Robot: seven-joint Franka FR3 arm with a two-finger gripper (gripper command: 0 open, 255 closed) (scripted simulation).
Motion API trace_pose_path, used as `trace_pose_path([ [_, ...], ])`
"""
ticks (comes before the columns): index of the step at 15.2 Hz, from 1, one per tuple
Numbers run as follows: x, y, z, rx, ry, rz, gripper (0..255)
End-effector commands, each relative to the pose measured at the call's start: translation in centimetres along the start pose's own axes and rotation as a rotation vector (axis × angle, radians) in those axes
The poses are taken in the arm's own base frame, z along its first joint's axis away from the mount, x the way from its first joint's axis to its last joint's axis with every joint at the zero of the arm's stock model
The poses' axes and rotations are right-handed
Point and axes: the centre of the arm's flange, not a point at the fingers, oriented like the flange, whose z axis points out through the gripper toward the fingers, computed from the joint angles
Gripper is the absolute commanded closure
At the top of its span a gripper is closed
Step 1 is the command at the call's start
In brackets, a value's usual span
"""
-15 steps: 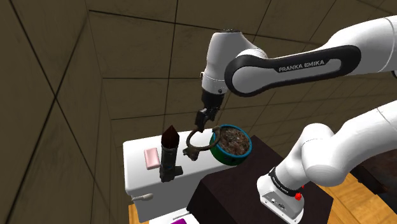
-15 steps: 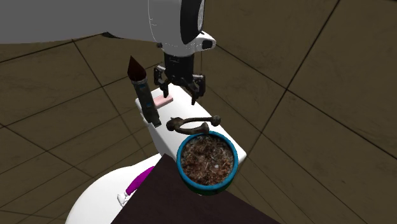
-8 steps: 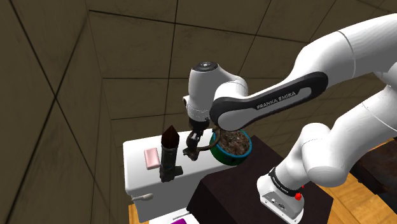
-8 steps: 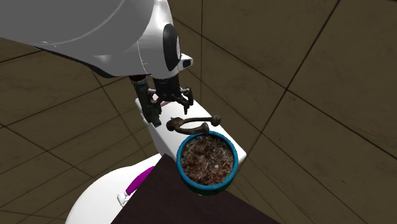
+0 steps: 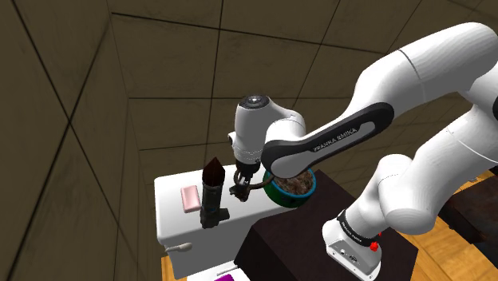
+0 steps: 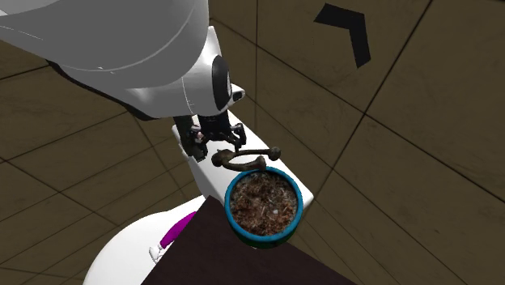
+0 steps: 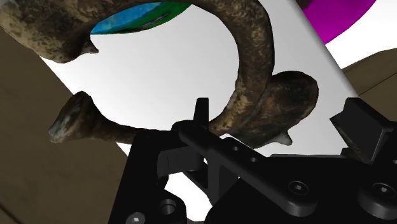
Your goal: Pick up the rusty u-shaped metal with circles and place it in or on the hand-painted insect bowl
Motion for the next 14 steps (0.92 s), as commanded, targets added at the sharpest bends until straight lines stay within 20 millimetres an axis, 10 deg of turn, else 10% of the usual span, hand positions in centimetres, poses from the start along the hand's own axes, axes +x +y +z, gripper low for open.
trace_pose_path([
  [1,-0.02,-0.02,0.41,0.0,0.001,0.0,0],
  [7,-0.02,-0.02,0.41,0.0,0.001,0.0,0],
  [8,-0.02,-0.02,0.41,0.0,0.001,0.0,255],
  [14,-0.03,-0.17,0.37,0.0,0.001,0.0,255],
])
